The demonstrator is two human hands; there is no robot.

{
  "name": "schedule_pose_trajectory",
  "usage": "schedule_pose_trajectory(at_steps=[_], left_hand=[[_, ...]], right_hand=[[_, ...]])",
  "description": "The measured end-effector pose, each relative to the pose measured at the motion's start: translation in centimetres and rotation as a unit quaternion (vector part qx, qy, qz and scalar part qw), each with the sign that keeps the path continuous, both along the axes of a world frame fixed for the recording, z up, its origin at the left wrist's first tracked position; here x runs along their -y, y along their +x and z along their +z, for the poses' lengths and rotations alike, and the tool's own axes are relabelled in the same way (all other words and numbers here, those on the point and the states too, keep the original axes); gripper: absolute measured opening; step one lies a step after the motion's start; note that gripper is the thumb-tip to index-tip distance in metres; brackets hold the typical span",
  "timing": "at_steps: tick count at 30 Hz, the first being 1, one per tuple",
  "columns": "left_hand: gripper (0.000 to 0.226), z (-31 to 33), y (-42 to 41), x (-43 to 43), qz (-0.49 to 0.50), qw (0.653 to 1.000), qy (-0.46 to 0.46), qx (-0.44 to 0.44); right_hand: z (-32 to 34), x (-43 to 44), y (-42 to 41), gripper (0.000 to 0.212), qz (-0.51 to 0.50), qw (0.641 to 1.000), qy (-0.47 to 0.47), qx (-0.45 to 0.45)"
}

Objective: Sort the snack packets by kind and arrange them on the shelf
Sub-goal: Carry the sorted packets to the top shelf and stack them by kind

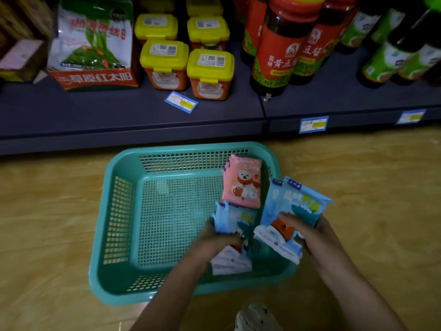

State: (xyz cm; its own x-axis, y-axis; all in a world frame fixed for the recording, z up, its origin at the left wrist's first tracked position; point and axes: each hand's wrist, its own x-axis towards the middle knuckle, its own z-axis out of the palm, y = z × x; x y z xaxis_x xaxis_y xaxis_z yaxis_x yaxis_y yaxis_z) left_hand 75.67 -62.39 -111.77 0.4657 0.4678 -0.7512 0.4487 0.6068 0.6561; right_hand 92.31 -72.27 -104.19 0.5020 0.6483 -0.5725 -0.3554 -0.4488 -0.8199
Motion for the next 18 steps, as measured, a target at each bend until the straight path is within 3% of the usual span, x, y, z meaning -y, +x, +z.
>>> schedule_pose_trajectory(at_steps=[3, 8, 10, 12, 15, 18], left_hand=[[0.057, 3.3, -3.0, -1.3, -0.016, 0.999, -0.024, 0.045], [0.067, 12.5, -7.9, -4.5, 0.094, 0.994, 0.014, 0.048], [0.079, 17.7, -9.4, -6.0, 0.137, 0.988, 0.048, 0.052], [0.074, 23.7, -10.7, -7.1, 0.159, 0.983, 0.077, 0.06], [0.064, 33.8, -12.7, -8.2, 0.192, 0.973, 0.099, 0.085], [0.066, 44.6, -14.3, -8.9, 0.215, 0.962, 0.129, 0.105]], right_hand=[[0.8, -1.4, -0.7, 0.035, 0.022, 0.999, 0.017, -0.014], [7.1, -6.0, -1.8, 0.025, 0.089, 0.995, 0.042, -0.031], [11.6, -8.1, -2.5, 0.021, 0.111, 0.992, 0.057, -0.028], [16.4, -9.4, -3.2, 0.027, 0.116, 0.991, 0.064, -0.032], [25.8, -10.6, -4.2, 0.014, 0.129, 0.989, 0.054, -0.044], [36.3, -11.2, -4.9, 0.02, 0.143, 0.986, 0.082, -0.035]])
